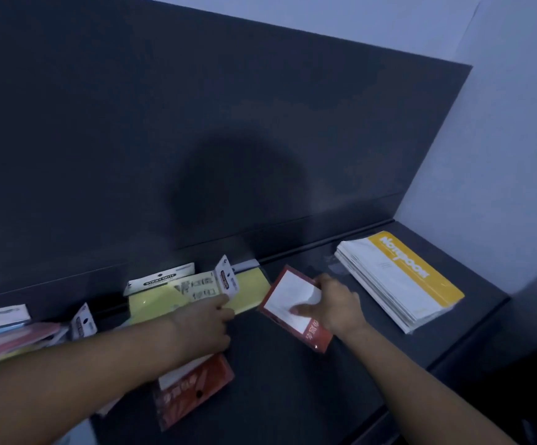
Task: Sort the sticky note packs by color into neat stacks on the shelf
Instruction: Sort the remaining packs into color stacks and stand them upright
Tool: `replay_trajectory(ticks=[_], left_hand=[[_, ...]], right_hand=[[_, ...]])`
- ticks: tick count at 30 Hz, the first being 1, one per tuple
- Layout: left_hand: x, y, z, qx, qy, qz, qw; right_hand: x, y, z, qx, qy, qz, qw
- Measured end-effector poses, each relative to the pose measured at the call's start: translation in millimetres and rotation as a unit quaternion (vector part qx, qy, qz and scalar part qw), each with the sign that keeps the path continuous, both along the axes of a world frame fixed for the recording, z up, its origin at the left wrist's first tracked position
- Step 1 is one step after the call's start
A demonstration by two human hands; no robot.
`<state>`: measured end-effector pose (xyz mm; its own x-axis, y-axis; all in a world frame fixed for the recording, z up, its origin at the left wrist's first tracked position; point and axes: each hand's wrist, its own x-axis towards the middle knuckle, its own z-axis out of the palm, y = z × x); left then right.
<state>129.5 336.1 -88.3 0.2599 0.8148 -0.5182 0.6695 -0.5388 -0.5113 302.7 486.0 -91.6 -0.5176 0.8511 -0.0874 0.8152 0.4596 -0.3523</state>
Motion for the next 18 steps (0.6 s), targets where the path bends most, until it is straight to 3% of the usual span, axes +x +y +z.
replay_trajectory(ticks=[3, 5, 7, 8, 10, 13, 16, 18], left_hand=[[-14.3, -2.6, 16.4, 0.023, -0.07, 0.02, 0.997], [-18.9, -4.0, 31.1, 0.055, -0.145, 0.099, 0.983], [-21.8, -8.4, 41.5, 0.119, -0.279, 0.197, 0.932], [-22.7, -11.6, 43.3, 0.156, -0.359, 0.243, 0.887], [-21.8, -19.9, 46.4, 0.209, -0.526, 0.337, 0.753], [-10.0, -30.8, 48.7, 0.221, -0.714, 0.434, 0.504], [-3.2, -44.8, 45.0, 0.231, -0.798, 0.478, 0.286], [-5.0, -59.3, 40.1, 0.245, -0.811, 0.5, 0.18]], right_hand=[[1.0, -0.8, 16.8, 0.019, 0.032, 0.006, 0.999], [-2.0, -1.6, 23.6, 0.015, 0.071, 0.01, 0.997], [-7.0, -3.5, 28.2, -0.026, 0.156, 0.003, 0.987], [-10.0, -5.8, 31.2, -0.068, 0.218, -0.009, 0.974], [-17.3, -13.4, 37.9, -0.172, 0.347, -0.034, 0.921], [-29.4, -26.1, 47.1, -0.308, 0.46, -0.065, 0.83], [-43.2, -35.4, 52.3, -0.397, 0.532, -0.059, 0.746], [-50.8, -41.7, 50.2, -0.417, 0.537, -0.039, 0.732]])
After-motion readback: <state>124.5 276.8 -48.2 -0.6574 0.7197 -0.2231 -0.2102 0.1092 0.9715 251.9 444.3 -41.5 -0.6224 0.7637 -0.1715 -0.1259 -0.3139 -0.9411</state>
